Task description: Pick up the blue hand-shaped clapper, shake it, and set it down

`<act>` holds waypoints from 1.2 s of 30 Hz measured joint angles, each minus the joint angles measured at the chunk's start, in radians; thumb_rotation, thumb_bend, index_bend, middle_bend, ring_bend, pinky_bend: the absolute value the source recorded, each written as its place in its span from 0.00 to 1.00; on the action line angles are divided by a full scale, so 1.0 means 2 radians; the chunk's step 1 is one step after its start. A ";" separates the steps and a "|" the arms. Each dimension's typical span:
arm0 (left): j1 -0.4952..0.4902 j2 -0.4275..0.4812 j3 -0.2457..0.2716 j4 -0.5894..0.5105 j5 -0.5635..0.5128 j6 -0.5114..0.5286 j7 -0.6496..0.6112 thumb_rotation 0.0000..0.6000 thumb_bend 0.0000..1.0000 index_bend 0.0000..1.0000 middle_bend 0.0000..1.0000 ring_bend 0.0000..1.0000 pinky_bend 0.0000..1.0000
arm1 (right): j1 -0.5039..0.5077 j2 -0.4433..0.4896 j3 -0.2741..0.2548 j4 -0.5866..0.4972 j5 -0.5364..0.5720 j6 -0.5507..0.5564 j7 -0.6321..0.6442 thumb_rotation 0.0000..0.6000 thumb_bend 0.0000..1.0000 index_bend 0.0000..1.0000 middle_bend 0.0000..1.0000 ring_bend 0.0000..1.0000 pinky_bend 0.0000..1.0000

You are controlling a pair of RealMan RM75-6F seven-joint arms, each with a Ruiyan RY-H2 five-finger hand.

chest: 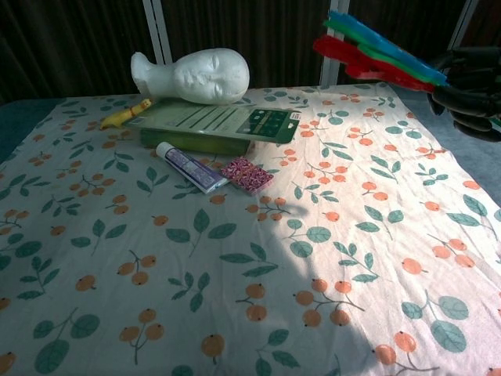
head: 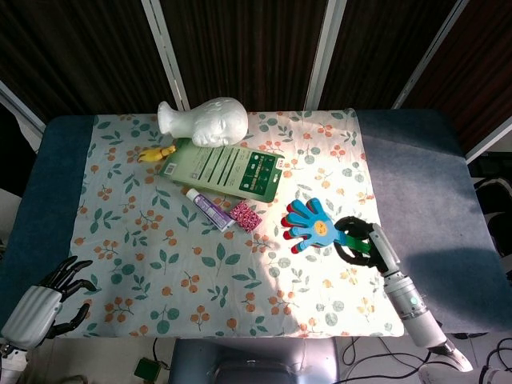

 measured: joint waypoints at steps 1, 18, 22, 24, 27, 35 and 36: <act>0.000 0.000 0.000 0.000 0.000 0.000 0.000 1.00 0.43 0.40 0.13 0.05 0.26 | 0.001 -0.006 0.000 0.005 -0.002 0.002 -0.038 1.00 0.88 0.86 0.78 0.91 1.00; 0.000 0.001 -0.001 0.000 -0.002 -0.001 -0.003 1.00 0.43 0.40 0.13 0.05 0.26 | 0.053 -0.160 0.006 0.208 0.012 -0.040 -0.324 1.00 0.88 0.86 0.78 0.85 1.00; 0.000 0.001 0.000 0.000 -0.001 0.000 -0.004 1.00 0.43 0.40 0.13 0.05 0.27 | 0.060 -0.183 0.003 0.248 0.014 -0.049 -0.324 1.00 0.88 0.86 0.78 0.80 0.97; 0.000 0.001 0.000 0.000 -0.001 0.001 -0.005 1.00 0.43 0.40 0.13 0.05 0.27 | 0.062 -0.194 -0.001 0.269 0.014 -0.053 -0.322 1.00 0.88 0.86 0.75 0.75 0.94; 0.001 0.002 -0.001 0.000 -0.001 0.003 -0.008 1.00 0.43 0.40 0.13 0.05 0.27 | 0.064 -0.208 -0.009 0.297 0.011 -0.056 -0.317 1.00 0.87 0.86 0.64 0.63 0.88; 0.001 0.003 -0.001 0.001 0.000 0.006 -0.012 1.00 0.43 0.40 0.13 0.05 0.27 | 0.065 -0.206 -0.024 0.310 0.004 -0.061 -0.316 1.00 0.57 0.52 0.28 0.16 0.55; 0.001 0.003 -0.001 0.001 0.000 0.006 -0.011 1.00 0.43 0.40 0.13 0.05 0.27 | 0.064 -0.203 -0.025 0.307 0.003 -0.061 -0.324 1.00 0.47 0.42 0.22 0.09 0.48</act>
